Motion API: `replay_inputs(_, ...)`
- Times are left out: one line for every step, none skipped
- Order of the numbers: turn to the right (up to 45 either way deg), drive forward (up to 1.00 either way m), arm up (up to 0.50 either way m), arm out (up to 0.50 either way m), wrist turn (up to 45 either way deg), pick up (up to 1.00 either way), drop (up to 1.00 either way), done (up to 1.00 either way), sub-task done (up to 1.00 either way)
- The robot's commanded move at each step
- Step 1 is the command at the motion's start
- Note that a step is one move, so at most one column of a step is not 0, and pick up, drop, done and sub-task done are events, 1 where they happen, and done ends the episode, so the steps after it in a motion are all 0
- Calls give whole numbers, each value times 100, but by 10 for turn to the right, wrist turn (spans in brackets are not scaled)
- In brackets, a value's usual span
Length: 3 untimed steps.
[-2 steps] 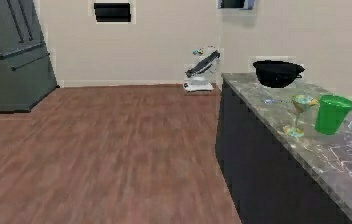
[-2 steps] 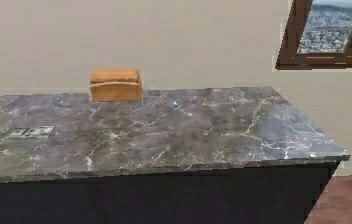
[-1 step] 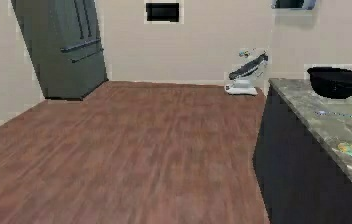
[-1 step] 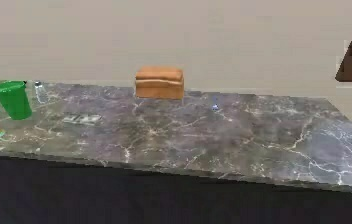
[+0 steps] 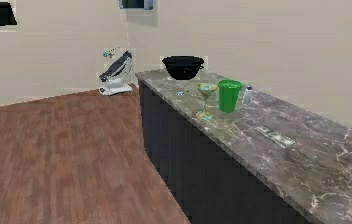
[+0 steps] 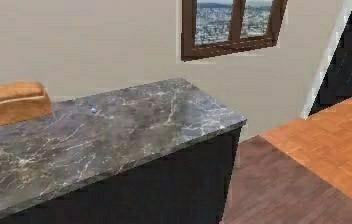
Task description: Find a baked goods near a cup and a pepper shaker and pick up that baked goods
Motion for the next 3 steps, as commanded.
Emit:
replay_inputs(0, 55, 0, 0, 0, 0, 0, 0, 0)
replay_inputs(0, 0, 50, 0, 0, 0, 0, 0, 0)
replay_inputs(0, 0, 38, 0, 0, 0, 0, 0, 0)
